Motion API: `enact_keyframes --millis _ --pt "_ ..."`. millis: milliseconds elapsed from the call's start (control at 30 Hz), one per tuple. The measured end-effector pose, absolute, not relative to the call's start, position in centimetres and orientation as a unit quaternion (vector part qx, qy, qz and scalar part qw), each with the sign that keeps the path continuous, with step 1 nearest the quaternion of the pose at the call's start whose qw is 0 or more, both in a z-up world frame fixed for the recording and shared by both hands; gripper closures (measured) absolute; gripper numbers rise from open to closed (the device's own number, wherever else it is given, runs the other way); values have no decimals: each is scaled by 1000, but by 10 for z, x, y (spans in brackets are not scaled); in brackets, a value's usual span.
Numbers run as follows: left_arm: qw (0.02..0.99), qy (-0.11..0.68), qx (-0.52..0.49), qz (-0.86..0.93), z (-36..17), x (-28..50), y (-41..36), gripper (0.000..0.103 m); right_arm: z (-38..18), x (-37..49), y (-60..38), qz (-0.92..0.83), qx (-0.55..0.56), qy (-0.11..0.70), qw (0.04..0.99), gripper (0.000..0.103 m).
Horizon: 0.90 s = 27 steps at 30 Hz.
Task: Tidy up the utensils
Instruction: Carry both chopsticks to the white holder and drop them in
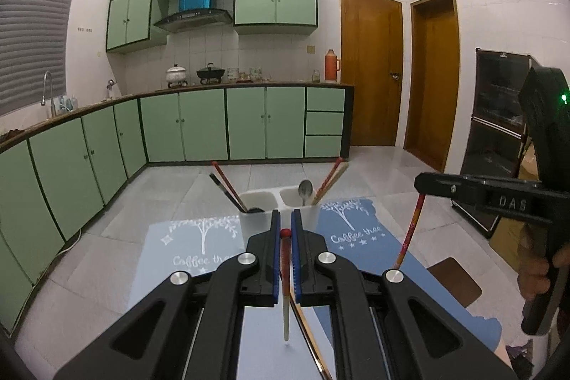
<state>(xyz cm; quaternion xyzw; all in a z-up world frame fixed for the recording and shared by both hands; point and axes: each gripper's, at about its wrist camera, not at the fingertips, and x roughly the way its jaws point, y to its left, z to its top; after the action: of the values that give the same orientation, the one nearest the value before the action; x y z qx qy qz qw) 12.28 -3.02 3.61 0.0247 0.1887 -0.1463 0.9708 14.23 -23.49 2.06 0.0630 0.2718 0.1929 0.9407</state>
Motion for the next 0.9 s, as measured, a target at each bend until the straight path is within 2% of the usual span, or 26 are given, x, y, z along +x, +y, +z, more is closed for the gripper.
enact_keyframes --millis 367,600,900 --pt "980 131 31 -149 83 152 -34 98 83 179 -230 208 39 224 951 98" --pt "985 84 36 -145 122 203 -45 98 126 234 -229 197 38 190 961 98" --pt "986 88 22 -141 119 277 -54 98 131 301 -230 176 33 180 967 98"
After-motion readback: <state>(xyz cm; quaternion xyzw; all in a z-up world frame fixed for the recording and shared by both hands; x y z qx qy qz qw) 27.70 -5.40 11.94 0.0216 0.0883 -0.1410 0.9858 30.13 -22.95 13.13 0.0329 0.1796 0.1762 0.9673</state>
